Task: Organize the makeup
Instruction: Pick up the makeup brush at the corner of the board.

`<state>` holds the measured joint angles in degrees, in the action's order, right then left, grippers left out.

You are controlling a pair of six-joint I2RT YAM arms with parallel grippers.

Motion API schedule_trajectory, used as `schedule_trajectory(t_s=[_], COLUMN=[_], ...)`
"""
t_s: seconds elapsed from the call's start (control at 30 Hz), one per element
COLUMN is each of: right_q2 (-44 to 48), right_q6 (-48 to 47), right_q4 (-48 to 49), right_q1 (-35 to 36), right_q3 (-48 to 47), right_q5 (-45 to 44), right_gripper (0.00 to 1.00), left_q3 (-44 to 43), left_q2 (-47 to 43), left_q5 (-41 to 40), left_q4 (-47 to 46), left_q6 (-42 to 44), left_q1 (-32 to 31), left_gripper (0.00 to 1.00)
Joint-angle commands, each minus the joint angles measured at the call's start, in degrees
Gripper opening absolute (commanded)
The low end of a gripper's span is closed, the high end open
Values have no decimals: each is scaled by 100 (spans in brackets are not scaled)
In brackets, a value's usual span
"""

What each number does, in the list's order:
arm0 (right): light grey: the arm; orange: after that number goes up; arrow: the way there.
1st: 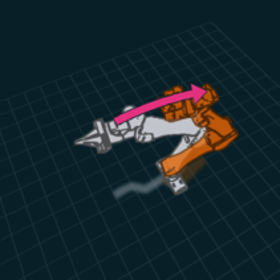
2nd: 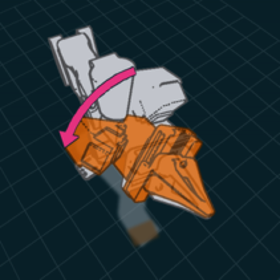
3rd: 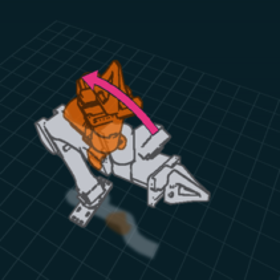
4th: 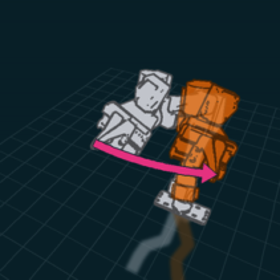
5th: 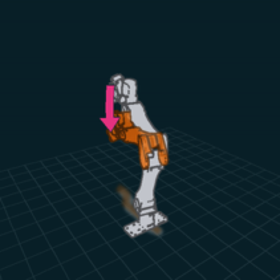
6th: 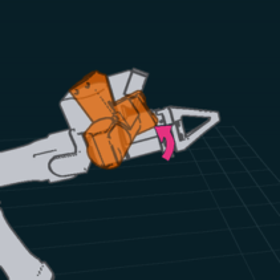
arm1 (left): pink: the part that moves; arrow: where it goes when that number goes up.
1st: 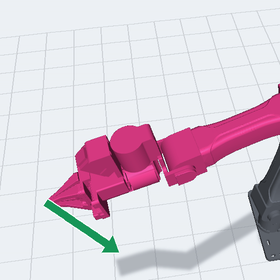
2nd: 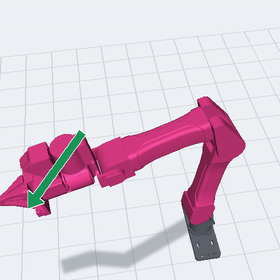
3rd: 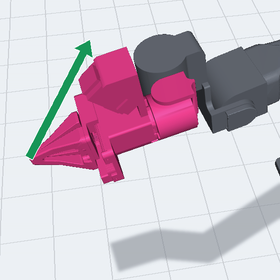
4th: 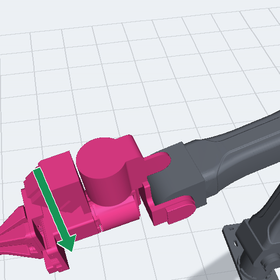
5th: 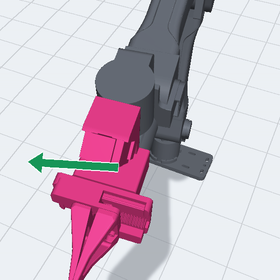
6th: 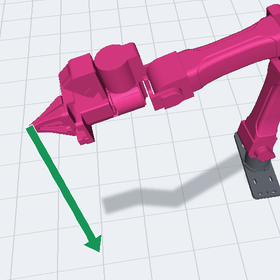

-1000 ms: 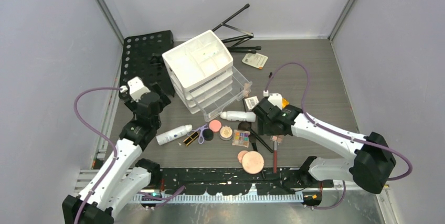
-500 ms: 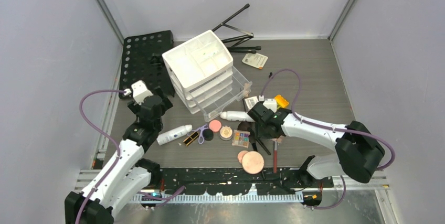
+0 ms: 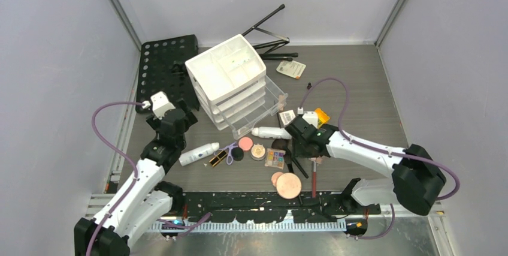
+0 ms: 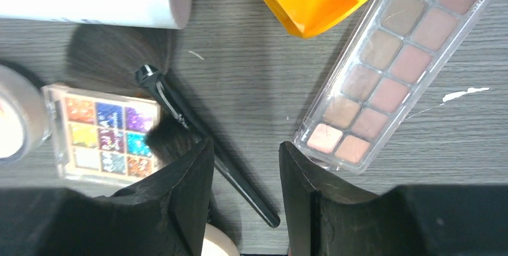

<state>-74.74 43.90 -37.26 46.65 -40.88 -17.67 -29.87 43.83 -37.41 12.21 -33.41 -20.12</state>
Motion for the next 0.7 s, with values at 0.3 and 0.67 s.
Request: schedule_trajectory(t_s=[0.3, 0.67], right_q2=[269, 374], right_q6=[-66, -79], right_q4=[-197, -55], right_q1=[-8, 46], right_q3=[-133, -54], right_q5=[428, 811], right_gripper=[48, 49], left_q3=[-255, -278], left_q2=[71, 146], left_q5=[-36, -11], left_q4=[-374, -397], left_q6=[94, 120], left_q1=[17, 17], left_gripper=[87, 87])
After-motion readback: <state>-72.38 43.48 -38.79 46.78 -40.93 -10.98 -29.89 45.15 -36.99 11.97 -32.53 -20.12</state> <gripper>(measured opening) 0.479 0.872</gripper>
